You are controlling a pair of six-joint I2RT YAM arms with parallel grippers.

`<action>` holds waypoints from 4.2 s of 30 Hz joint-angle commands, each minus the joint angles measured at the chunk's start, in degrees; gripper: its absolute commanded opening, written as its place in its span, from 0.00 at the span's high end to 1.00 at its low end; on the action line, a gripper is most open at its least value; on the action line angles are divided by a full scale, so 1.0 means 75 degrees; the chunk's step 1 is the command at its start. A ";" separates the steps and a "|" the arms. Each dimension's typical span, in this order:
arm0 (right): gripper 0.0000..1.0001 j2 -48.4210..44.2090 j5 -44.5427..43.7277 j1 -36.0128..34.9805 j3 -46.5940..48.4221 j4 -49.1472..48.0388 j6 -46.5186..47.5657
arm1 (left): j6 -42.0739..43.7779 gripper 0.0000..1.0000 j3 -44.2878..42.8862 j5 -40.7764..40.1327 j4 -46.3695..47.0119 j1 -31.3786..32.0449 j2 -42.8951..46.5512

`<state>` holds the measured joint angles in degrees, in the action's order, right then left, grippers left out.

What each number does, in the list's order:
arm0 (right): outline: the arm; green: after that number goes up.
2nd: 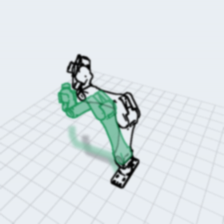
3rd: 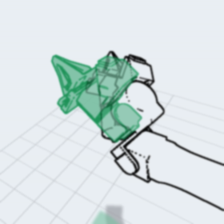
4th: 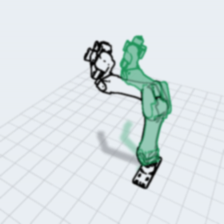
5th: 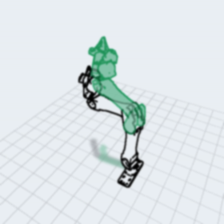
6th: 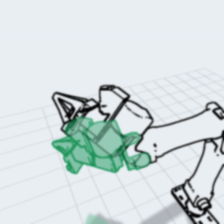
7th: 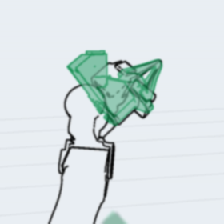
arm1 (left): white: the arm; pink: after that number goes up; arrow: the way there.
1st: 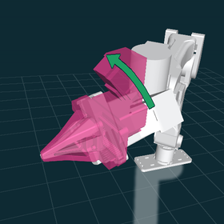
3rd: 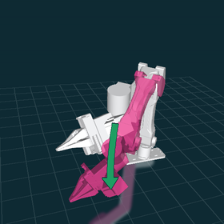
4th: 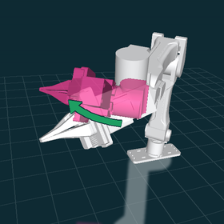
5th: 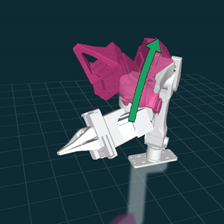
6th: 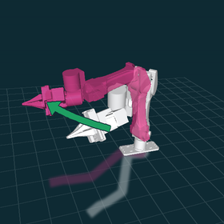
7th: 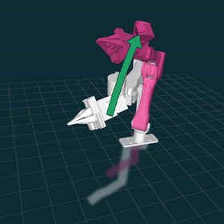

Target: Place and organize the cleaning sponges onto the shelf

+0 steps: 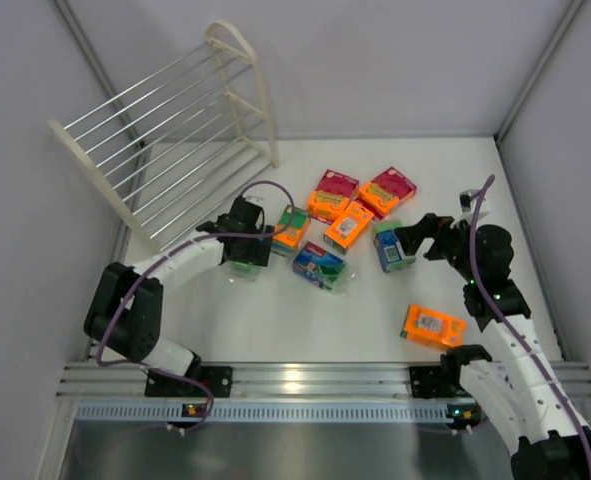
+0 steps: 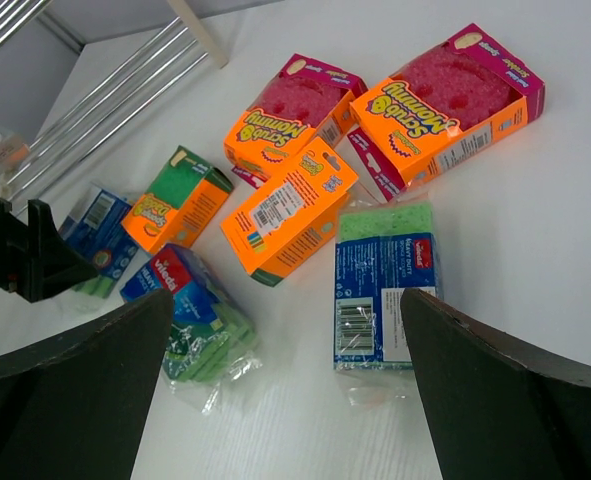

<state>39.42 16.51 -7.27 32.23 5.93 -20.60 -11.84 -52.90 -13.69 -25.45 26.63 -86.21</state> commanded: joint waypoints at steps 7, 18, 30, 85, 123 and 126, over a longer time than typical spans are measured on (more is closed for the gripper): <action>0.01 -0.0111 0.0072 -0.0051 -0.0066 -0.0393 0.0063 | 0.0031 0.02 -0.0083 0.0103 0.0358 0.0035 -0.0470; 0.01 -0.0029 0.0095 -0.0062 -0.0231 -0.0580 -0.0065 | -0.0121 0.32 0.0035 0.0314 0.0581 0.0023 -0.0025; 0.01 -0.0018 0.0939 -0.0062 -0.0336 -0.1060 -0.0581 | -0.0367 0.35 -0.2818 -0.0493 -0.1269 0.0023 0.1429; 0.01 0.1435 0.1138 -0.0613 -0.0442 -0.2338 -0.0781 | -0.0754 0.35 -0.8321 -0.2698 -0.2806 -0.4184 -0.0352; 0.01 0.0897 -0.0197 -0.0672 0.0262 -0.0513 -0.0183 | -0.0448 0.02 -0.7316 -0.1082 -0.2782 0.0829 0.0667; 0.01 0.0523 -0.0689 -0.0672 0.0157 -0.0265 -0.0405 | -0.1045 0.02 -0.6261 -0.0286 -0.2735 0.1522 0.0691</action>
<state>46.00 16.16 -11.51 31.55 0.69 -23.24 -15.49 -104.73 -21.58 -46.06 35.03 -81.06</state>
